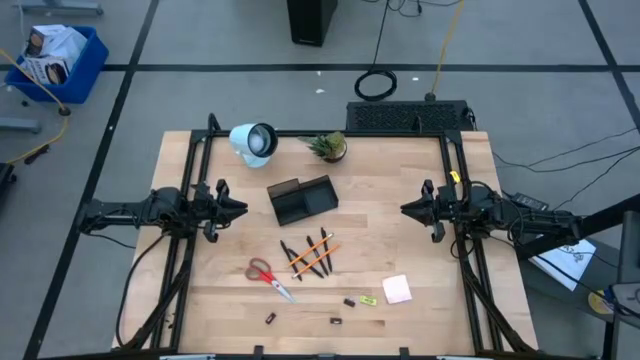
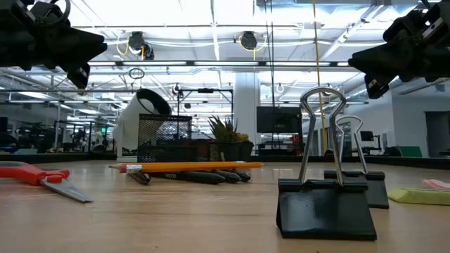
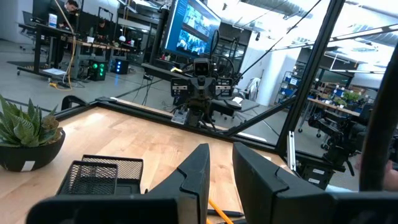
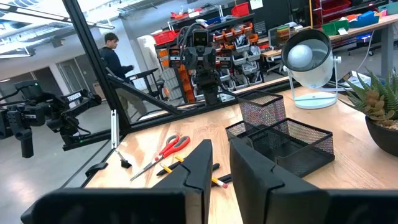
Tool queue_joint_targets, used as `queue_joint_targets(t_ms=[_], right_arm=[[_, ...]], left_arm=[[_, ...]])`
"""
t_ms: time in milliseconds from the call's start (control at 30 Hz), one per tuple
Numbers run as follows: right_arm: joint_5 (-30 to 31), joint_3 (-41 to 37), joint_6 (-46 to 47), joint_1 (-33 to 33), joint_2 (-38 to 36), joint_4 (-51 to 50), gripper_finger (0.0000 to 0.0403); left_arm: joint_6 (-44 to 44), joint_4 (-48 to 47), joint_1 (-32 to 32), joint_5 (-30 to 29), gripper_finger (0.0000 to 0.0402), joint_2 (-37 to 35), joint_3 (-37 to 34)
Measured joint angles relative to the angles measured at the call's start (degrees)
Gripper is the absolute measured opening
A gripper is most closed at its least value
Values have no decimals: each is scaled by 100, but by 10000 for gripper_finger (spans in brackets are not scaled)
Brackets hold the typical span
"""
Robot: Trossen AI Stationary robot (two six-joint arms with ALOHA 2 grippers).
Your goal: Pick and place office supplies into organizer
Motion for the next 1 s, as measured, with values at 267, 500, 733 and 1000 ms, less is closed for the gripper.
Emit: queue_joint_targets(t_ms=[267, 500, 733, 1000], right_arm=[[-4, 0, 44, 1, 0, 162, 50], [-4, 0, 84, 0, -2, 240, 49], [204, 0, -60, 0, -2, 257, 50], [180, 0, 1066, 206, 298, 169, 50]], left_arm=[[0, 0, 1, 1, 74, -1, -1], [0, -1, 1, -1, 74, 1, 1], [0, 0, 1, 1, 74, -1, 0], [128, 46, 1, -21, 74, 1, -1]])
